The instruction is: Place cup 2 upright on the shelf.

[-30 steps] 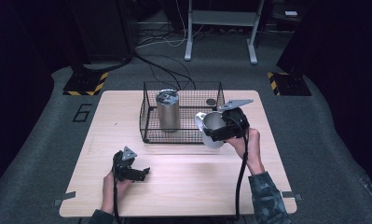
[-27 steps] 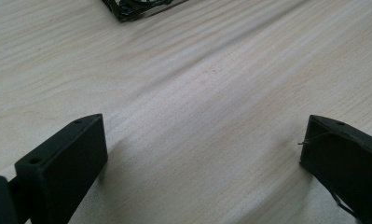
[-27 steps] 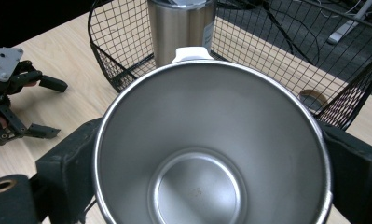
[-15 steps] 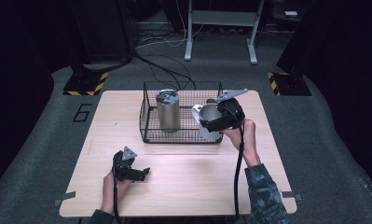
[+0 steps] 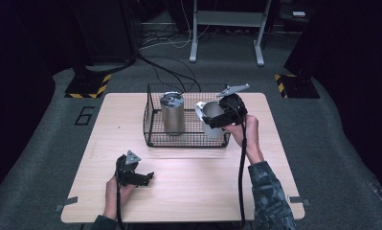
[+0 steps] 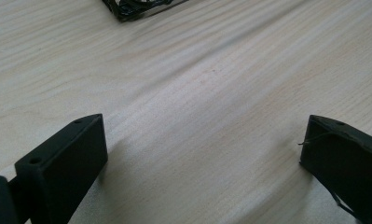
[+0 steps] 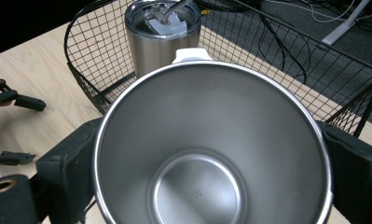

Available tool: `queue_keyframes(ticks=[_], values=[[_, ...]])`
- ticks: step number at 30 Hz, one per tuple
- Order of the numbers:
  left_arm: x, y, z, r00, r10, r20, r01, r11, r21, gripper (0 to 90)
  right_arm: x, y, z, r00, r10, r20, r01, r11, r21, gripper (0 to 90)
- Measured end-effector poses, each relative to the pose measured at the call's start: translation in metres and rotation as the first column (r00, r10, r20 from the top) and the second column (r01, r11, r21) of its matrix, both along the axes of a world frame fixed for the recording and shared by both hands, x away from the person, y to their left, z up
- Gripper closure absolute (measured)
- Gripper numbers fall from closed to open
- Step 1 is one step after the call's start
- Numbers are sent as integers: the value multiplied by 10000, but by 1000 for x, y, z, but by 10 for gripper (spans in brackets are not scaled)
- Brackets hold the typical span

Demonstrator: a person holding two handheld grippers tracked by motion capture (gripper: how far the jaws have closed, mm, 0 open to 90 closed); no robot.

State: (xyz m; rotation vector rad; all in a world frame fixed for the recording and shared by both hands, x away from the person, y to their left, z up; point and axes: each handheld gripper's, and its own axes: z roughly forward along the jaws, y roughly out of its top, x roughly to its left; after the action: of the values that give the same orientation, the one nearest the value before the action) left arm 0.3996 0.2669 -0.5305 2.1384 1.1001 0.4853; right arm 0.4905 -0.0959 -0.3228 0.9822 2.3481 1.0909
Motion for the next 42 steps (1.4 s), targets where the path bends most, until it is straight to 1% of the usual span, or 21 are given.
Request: queue_keyframes(ticks=[2, 3, 4, 8, 9, 10, 11, 13, 17, 18, 20, 21, 23, 25, 26, 28, 29, 33, 34, 41, 42], values=[[0, 0, 0, 10000, -1, 9, 1, 10000, 9, 2, 3, 2, 1, 10000, -18, -47, 18, 10000, -20, 56], [0, 0, 0, 10000, -3, 13, 3, 10000, 12, 2, 6, 3, 1, 9999, 60, 126, -60, 10000, 16, 56], [0, 0, -1, 10000, 60, 60, -59, 10000, -66, 2, 5, 4, 2, 9999, -93, -106, 93, 10000, 9, 56], [0, 0, 0, 10000, 38, 28, -38, 10000, -32, 2, 13, 7, 1, 10000, -50, 22, 50, 10000, 3, 56], [0, 0, 0, 10000, 35, 30, -35, 10000, -28, 2, 13, 8, 1, 9998, -165, -99, 166, 9999, 50, 56], [0, 0, 0, 10000, 28, 40, -28, 10000, -30, 2, 16, 8, 1, 10000, -15, 94, 14, 10000, 17, 56], [0, 0, 0, 10000, 38, 32, -38, 10000, -31, 2, 16, 9, 1, 9998, -173, -93, 174, 9998, 58, 56], [0, 0, 0, 10000, 35, 28, -35, 10000, -27, 2, 19, 9, 0, 10000, -76, -10, 76, 10000, 8, 56], [0, 0, 0, 10000, 37, -31, -37, 10000, -58, 2, 24, 10, -2, 9997, -230, -129, 229, 9997, -90, 56], [0, 0, 0, 10000, 35, -28, -35, 10000, -56, 2, 27, 11, -4, 9997, -264, 9, 264, 9996, -52, 56], [0, 0, 0, 10000, 34, -29, -34, 10000, -54, 3, 28, 12, -4, 9990, -424, -127, 423, 9991, -75, 56], [0, 0, 0, 10000, 34, -29, -34, 10000, -54, 2, 31, 12, -5, 9995, -290, 106, 291, 9995, -135, 56], [0, 0, 0, 10000, 34, -29, -34, 10000, -54, 2, 32, 13, -5, 9988, -468, -140, 466, 9988, -162, 56], [0, 0, 0, 10000, 40, -17, -40, 10000, -50, 2, 33, 14, -6, 9987, -500, -120, 498, 9987, -123, 56], [0, 0, 0, 10000, 36, -21, -37, 10000, -47, 2, 37, 15, -7, 9989, -459, 23, 460, 9987, -231, 56], [0, 0, 0, 10000, -5, 11, 5, 10000, 13, 2, 39, 16, -7, 9981, -594, -141, 590, 9978, -290, 56], [0, 0, 0, 10000, -5, 11, 5, 10000, 13, 2, 41, 17, -8, 9984, -559, 7, 559, 9979, -336, 56], [-1, -1, 0, 10000, 35, -63, -35, 10000, -67, 3, 48, 20, -11, 9982, -590, 72, 593, 9975, -393, 56], [-1, -1, 0, 10000, 31, -60, -31, 10000, -62, 2, 48, 21, -11, 9975, -707, -91, 703, 9967, -395, 56], [-1, 0, 0, 10000, 28, -72, -28, 10000, -69, 2, 56, 24, -15, 9964, -848, -9, 847, 9958, -355, 56], [-1, 0, 0, 10000, 28, -69, -28, 10000, -69, 2, 58, 24, -16, 9961, -873, -142, 866, 9954, -406, 56]])
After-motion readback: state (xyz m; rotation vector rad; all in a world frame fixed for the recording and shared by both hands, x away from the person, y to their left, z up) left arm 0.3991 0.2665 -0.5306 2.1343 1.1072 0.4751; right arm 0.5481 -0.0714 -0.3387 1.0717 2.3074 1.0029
